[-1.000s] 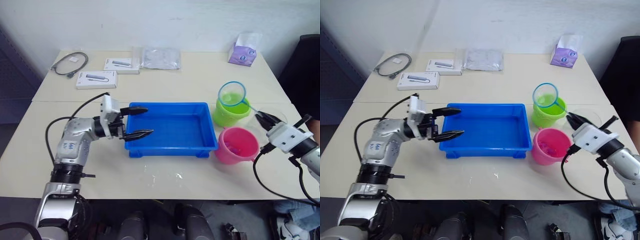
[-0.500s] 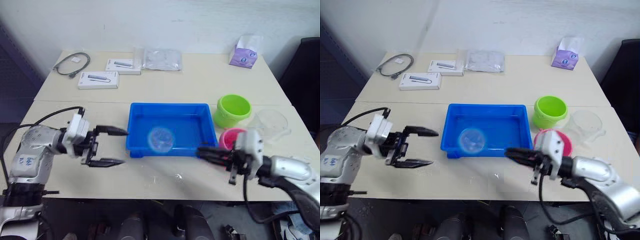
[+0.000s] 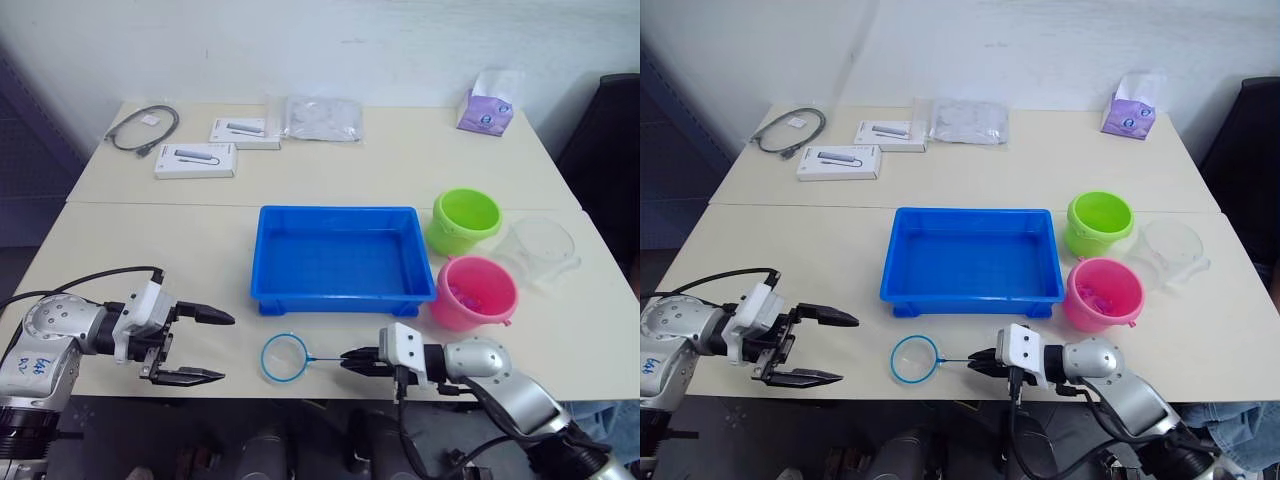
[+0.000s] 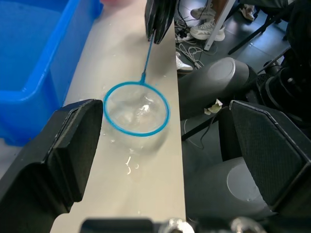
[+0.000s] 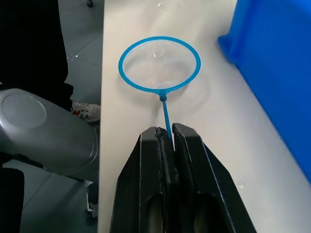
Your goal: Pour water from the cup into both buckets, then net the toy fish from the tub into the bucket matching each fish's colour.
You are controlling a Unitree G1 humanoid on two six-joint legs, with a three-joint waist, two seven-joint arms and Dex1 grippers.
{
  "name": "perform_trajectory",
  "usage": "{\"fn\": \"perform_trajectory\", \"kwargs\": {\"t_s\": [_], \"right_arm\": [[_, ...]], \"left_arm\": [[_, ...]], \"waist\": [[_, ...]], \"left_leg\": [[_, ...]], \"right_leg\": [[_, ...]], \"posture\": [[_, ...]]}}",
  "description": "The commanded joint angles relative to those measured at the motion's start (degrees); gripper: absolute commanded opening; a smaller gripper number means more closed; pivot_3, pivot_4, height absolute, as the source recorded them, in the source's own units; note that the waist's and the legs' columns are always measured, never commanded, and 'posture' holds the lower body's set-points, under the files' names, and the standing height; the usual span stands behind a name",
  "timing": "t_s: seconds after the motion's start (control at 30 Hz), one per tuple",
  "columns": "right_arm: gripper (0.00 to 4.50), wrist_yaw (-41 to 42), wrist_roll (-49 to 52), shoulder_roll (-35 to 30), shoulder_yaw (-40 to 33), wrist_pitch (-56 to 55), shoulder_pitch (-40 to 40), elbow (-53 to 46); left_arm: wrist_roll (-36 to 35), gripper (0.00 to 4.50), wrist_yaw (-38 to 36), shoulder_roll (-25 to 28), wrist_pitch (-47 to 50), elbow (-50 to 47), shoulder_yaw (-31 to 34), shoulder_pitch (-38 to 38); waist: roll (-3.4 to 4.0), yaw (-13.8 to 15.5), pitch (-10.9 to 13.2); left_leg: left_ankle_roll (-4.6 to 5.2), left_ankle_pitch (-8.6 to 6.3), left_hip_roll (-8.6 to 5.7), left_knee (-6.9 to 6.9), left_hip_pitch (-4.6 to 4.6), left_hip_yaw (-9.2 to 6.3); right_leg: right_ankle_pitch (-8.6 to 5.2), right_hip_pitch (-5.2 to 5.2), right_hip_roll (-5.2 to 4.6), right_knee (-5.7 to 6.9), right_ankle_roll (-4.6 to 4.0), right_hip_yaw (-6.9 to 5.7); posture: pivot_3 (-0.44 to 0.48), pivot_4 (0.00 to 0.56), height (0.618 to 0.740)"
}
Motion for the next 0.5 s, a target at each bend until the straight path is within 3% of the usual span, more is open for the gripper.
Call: {"fn": "perform_trajectory", "kwargs": {"t_s": [0.03, 0.17, 0.3, 0.37, 0.5], "right_arm": [[0.00, 2.30, -0.01, 0.48, -1.20, -1.62, -0.73, 1.92], [1.55, 3.46, 0.83, 0.63, -2.51, -1.33, -0.48, 2.19], [3.66, 4.70, 2.37, -0.87, -4.93, -1.17, 0.16, -1.41], [4.47, 6.41, 6.30, -3.58, -8.33, 1.06, 2.40, -6.80], [4.47, 8.95, 13.27, -10.32, -16.80, 3.81, 9.48, -17.11]], "left_arm": [[-0.11, 4.49, -1.87, 1.88, -1.00, -0.59, 1.15, 0.22], [0.42, 4.50, -0.61, 1.87, -2.15, 1.15, 1.24, -1.09], [-0.64, 4.50, -0.36, 2.63, 0.08, 1.48, 2.05, -0.97], [0.74, 4.50, -0.11, 3.55, -1.44, 2.39, 2.98, -0.89], [4.27, 4.50, 2.05, 4.77, -5.97, 5.67, 4.87, -0.75]], "waist": [[0.00, 0.09, 0.00], [0.00, 0.06, 0.00], [0.02, 0.02, 0.01], [0.03, 0.04, 0.02], [0.06, 0.40, 0.04]], "left_leg": [[0.00, 0.00, 0.01, 0.00, 0.00, 0.00], [-0.03, -0.02, 0.02, -0.02, -0.01, -0.05], [-0.03, -0.02, 0.03, -0.03, -0.01, -0.03], [-0.05, -0.03, 0.04, -0.03, -0.01, -0.03], [-0.08, -0.05, 0.08, -0.09, -0.02, -0.09]], "right_leg": [[0.00, 0.00, 0.00, 0.00, -0.01, 0.00], [-0.02, 0.01, -0.02, 0.03, -0.03, -0.02], [-0.02, 0.00, -0.01, 0.05, -0.03, -0.03], [-0.02, -0.01, -0.01, 0.05, -0.03, -0.03], [-0.02, 0.01, -0.01, -0.02, -0.04, -0.08]], "posture": [[0.000, 0.150, 0.740], [0.000, 0.150, 0.740], [0.000, 0.150, 0.740], [0.000, 0.150, 0.740], [0.000, 0.150, 0.740]]}}
